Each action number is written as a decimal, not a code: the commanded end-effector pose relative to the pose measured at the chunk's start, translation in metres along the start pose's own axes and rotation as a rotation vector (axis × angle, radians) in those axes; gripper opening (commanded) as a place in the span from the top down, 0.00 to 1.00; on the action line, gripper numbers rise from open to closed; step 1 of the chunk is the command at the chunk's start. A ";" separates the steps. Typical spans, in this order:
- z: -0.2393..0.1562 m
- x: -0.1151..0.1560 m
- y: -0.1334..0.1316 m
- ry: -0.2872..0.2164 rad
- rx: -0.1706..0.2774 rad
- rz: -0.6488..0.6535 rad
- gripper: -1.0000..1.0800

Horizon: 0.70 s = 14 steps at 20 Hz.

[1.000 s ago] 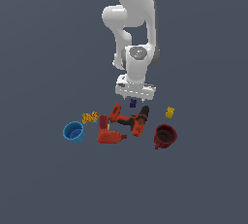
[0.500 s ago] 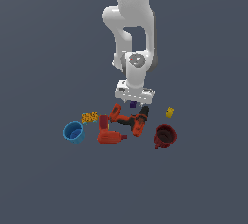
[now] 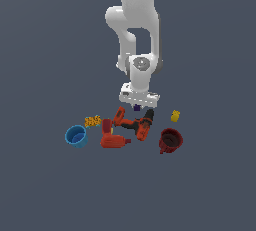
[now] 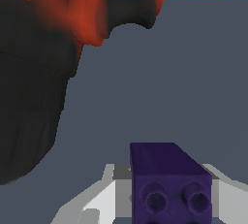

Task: Pick up a designated object from a clutter of objects.

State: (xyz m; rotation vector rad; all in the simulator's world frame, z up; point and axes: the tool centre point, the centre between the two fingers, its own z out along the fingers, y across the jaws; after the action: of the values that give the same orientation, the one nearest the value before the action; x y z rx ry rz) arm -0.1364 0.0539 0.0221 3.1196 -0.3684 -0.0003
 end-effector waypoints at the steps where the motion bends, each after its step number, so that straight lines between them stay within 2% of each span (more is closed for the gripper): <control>1: 0.000 0.000 0.000 0.000 0.000 0.000 1.00; 14: -0.013 0.003 0.000 0.000 0.000 0.000 1.00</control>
State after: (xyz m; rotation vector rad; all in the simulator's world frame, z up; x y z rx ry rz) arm -0.1345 0.0537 0.0310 3.1194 -0.3686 -0.0012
